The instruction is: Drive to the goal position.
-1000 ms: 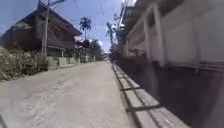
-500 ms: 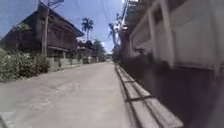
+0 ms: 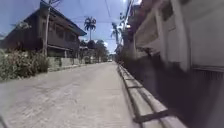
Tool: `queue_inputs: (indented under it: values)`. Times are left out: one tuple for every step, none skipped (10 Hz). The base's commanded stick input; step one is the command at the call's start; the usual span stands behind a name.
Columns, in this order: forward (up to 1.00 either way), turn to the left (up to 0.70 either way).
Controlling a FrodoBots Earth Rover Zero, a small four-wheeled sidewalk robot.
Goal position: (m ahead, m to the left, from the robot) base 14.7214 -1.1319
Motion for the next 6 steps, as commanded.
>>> queue_inputs:
  values:
    - [0.85, -0.3]
    - [0.85, 0.1]
    - [0.85, 0.1]
    - [0.85, 0.05]
    - [0.85, 0.01]
    - [0.85, 0.09]
